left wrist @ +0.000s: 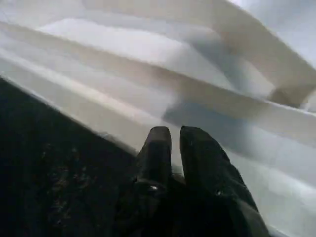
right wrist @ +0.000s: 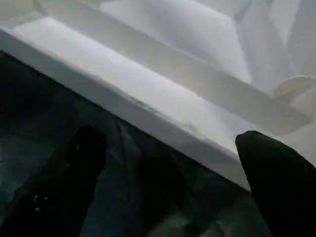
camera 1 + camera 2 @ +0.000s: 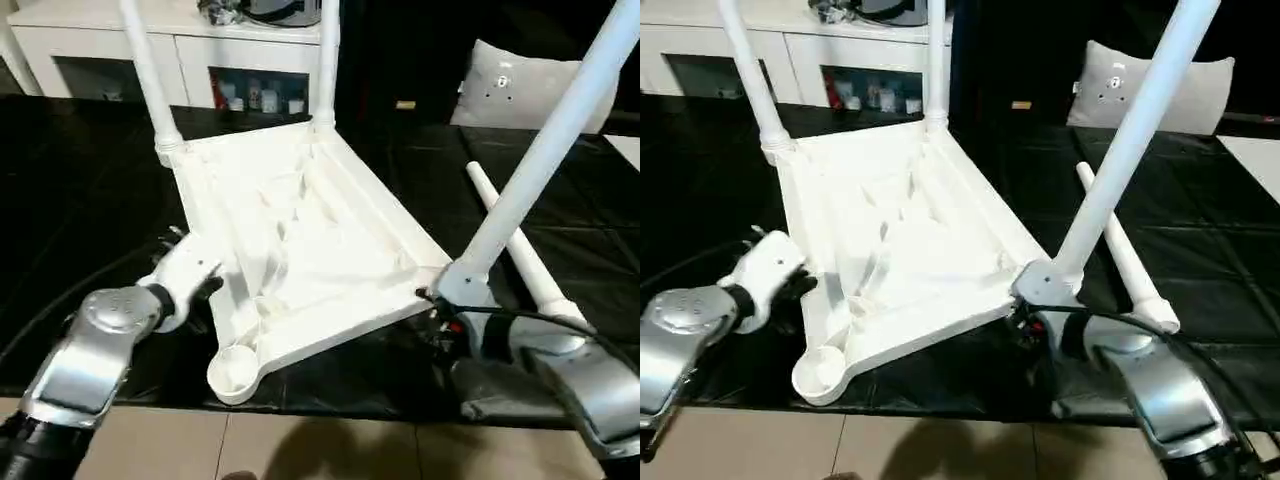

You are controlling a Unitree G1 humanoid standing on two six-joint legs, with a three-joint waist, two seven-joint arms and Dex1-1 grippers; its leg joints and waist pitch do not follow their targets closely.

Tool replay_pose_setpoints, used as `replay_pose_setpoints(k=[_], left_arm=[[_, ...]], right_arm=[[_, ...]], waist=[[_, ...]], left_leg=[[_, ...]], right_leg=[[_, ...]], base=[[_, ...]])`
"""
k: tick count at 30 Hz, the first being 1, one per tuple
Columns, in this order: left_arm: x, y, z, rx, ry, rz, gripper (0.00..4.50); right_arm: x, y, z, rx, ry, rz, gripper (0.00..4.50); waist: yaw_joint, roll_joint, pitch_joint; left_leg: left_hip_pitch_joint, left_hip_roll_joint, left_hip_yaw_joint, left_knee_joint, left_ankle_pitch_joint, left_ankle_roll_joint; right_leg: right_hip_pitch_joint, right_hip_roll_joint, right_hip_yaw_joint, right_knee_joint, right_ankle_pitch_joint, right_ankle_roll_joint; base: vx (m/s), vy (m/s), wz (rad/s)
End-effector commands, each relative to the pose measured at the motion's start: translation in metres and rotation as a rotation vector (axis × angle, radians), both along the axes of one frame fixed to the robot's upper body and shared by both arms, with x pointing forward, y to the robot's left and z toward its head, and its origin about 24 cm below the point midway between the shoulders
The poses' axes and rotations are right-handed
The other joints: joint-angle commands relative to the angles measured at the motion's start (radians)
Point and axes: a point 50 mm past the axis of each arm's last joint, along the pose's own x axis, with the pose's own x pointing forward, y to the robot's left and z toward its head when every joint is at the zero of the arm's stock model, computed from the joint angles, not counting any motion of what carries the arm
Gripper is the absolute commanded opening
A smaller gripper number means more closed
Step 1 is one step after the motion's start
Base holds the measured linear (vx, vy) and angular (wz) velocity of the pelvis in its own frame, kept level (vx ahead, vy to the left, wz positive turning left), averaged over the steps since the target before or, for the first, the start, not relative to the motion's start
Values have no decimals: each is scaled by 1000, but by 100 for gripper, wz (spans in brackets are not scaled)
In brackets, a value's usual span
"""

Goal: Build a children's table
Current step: Rotate table base

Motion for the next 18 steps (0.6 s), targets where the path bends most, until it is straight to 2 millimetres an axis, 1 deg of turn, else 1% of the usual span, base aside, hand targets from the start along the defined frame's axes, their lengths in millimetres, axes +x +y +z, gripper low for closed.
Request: replay_pose_setpoints(k=[1, 2, 3, 4, 6, 7, 8, 9, 10, 11, 12, 14, 15, 17, 18], left_arm=[[0, -2, -1, 14, 25, -24, 28], [0, -3, -1, 14, 28, -39, 23], [0, -5, -1, 13, 33, -52, 14], [1, -6, 0, 9, 37, -63, 5], [1, -8, 2, 5, 43, -89, 5], [2, -9, 2, 4, 46, -104, 5], [2, -9, 2, 4, 46, -104, 5], [3, -11, 3, 12, 63, -146, 5], [2, -12, 2, 27, 79, -170, 5], [2, -12, 2, 33, 84, -180, 5], [0, -14, -2, 71, 122, -245, 5], [0, -14, -3, 81, 132, -262, 5], [0, -15, -3, 75, 137, -271, 5], [2, -16, -3, 74, 139, -283, 5], [3, -18, -3, 72, 146, -294, 5]], right_arm=[[3, 1, 1, -19, 1, -8, 450], [3, 1, 0, -20, 11, -17, 450], [3, 0, -1, -35, 16, -26, 450], [4, -1, -2, -47, 20, -36, 450], [6, -2, 0, -60, 14, -53, 450], [8, -3, 1, -61, 8, -62, 450], [8, -3, 1, -61, 8, -62, 450], [10, -3, 7, -42, 1, -70, 450], [10, -4, 9, -36, 3, -68, 450], [10, -4, 10, -34, 2, -62, 450], [7, -8, 17, -22, -5, -15, 450], [7, -8, 19, -20, -6, -1, 450], [6, -13, 22, -24, -6, -1, 450], [5, -19, 24, -31, -3, -16, 450], [4, -22, 24, -41, 3, -20, 450]], waist=[[2, 5, -52], [2, 3, -52], [2, 4, -53], [2, 4, -55], [2, 2, -57], [4, 4, -58], [4, 4, -57], [3, 3, -57], [4, 4, -58], [4, 4, -57], [8, 1, -57], [7, 0, -55], [6, 2, -57], [7, 1, -57], [6, 9, -56]], left_leg=[[8, 64, -12, -78, -167, 24], [7, 64, -12, -79, -169, 19], [6, 64, -12, -79, -162, 17], [6, 64, -12, -79, -150, 15], [5, 63, -11, -77, -131, 16], [5, 62, -11, -76, -118, 17], [5, 62, -9, -75, -115, 18], [4, 62, -9, -75, -112, 17], [4, 61, -9, -75, -108, 19], [5, 61, -9, -76, -112, 20], [6, 63, -9, -76, -128, 22], [4, 65, -9, -78, -123, 23], [4, 65, -9, -77, -115, 22], [5, 65, -8, -75, -114, 21], [5, 63, -7, -76, -124, 19]], right_leg=[[33, -100, 55, -84, -179, -196], [34, -100, 56, -85, -184, -190], [35, -100, 56, -83, -174, -190], [35, -99, 55, -81, -151, -190], [35, -98, 56, -77, -113, -192], [36, -99, 56, -75, -94, -194], [35, -99, 56, -76, -90, -196], [36, -99, 56, -75, -86, -198], [38, -99, 56, -74, -88, -194], [36, -98, 56, -76, -92, -193], [36, -99, 57, -78, -116, -181], [38, -100, 58, -77, -105, -179], [38, -102, 57, -75, -94, -184], [38, -100, 56, -75, -93, -188], [37, -99, 57, -79, -98, -189]], base=[[0, 0, 0], [0, 0, 0], [0, 0, 0], [0, 0, 0], [0, 0, 0], [0, 0, 0], [0, 0, 0], [0, 0, 0], [0, 0, 0], [0, 0, 0], [0, 0, 0], [0, 0, 0], [0, 0, 0], [0, 0, 0], [0, 0, 0]])
